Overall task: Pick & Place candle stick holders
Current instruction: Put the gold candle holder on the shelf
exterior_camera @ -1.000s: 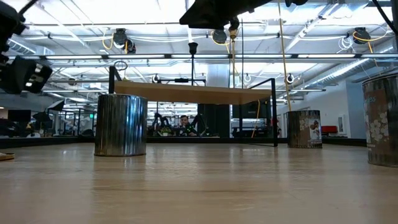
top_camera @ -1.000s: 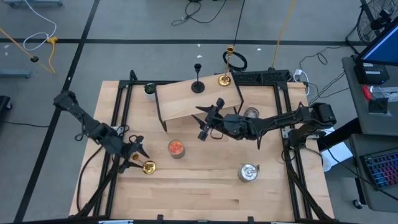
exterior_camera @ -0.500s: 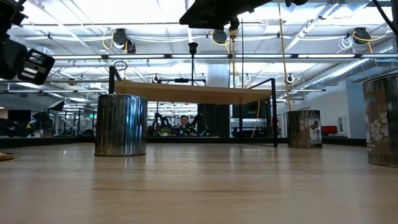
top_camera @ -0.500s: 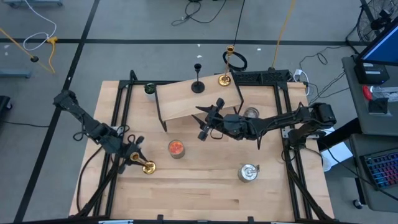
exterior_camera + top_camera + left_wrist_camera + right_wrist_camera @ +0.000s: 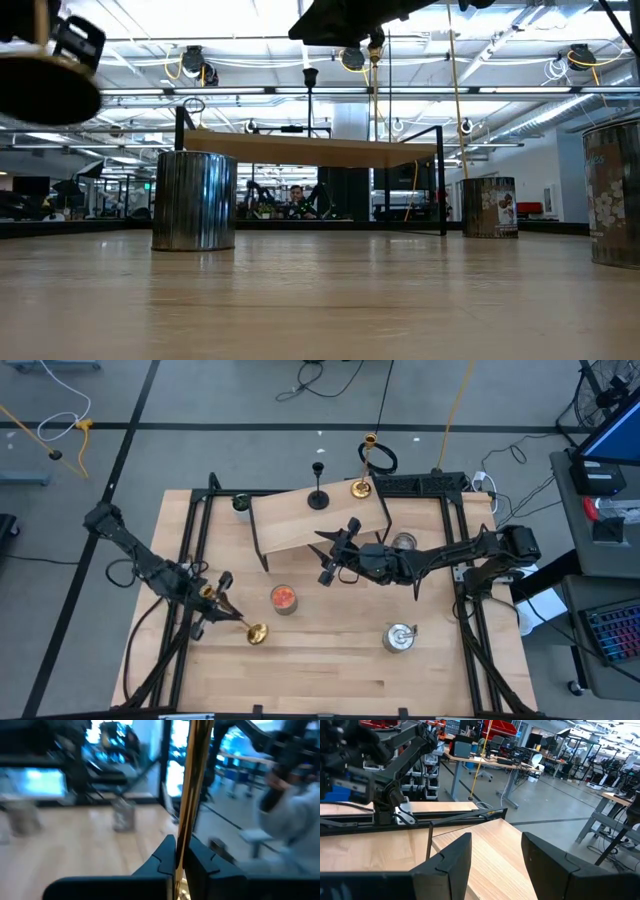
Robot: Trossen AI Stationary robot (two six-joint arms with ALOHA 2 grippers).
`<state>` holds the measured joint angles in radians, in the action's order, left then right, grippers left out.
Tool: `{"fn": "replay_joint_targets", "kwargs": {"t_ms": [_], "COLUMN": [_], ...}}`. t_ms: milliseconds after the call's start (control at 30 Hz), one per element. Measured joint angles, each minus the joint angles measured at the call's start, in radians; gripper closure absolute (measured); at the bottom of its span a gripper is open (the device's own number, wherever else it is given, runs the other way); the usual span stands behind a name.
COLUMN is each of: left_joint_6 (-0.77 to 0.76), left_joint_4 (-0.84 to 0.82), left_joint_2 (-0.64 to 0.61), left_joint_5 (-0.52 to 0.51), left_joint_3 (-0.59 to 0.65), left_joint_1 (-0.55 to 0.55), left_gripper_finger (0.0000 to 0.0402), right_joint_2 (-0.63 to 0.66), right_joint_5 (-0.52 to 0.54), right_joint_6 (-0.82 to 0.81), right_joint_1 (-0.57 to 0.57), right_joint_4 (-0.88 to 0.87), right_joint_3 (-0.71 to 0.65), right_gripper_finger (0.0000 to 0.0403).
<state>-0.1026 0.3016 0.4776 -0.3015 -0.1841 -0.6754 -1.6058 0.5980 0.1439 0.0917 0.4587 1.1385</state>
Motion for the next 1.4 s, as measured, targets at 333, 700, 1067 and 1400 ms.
{"fn": "replay_joint_targets", "kwargs": {"t_ms": [333, 700, 1067, 1400], "left_joint_6": [0.180, 0.198, 0.086, 0.020], "left_joint_4": [0.204, -0.258, -0.382, -0.346], "left_joint_2": [0.080, 0.182, 0.268, 0.422], "left_joint_5": [-0.279, -0.437, -0.430, -0.141], "left_joint_3": [-0.053, -0.460, -0.573, -0.573], "left_joint_1": [0.027, 0.181, 0.537, 0.890], "left_gripper_finger": [0.0385, 0.0384, 0.0386, 0.0386], "right_joint_2": [0.000, 0.000, 0.000, 0.000], "right_joint_5": [0.000, -0.001, -0.001, -0.001], "right_joint_6": [-0.037, -0.062, -0.077, -0.081], "right_joint_1": [0.000, 0.001, 0.002, 0.002], "right_joint_4": [0.000, 0.000, -0.001, -0.001], "right_joint_3": [0.000, 0.000, 0.000, 0.000], "right_gripper_finger": [0.0232, 0.0232, 0.0232, 0.0232]}}
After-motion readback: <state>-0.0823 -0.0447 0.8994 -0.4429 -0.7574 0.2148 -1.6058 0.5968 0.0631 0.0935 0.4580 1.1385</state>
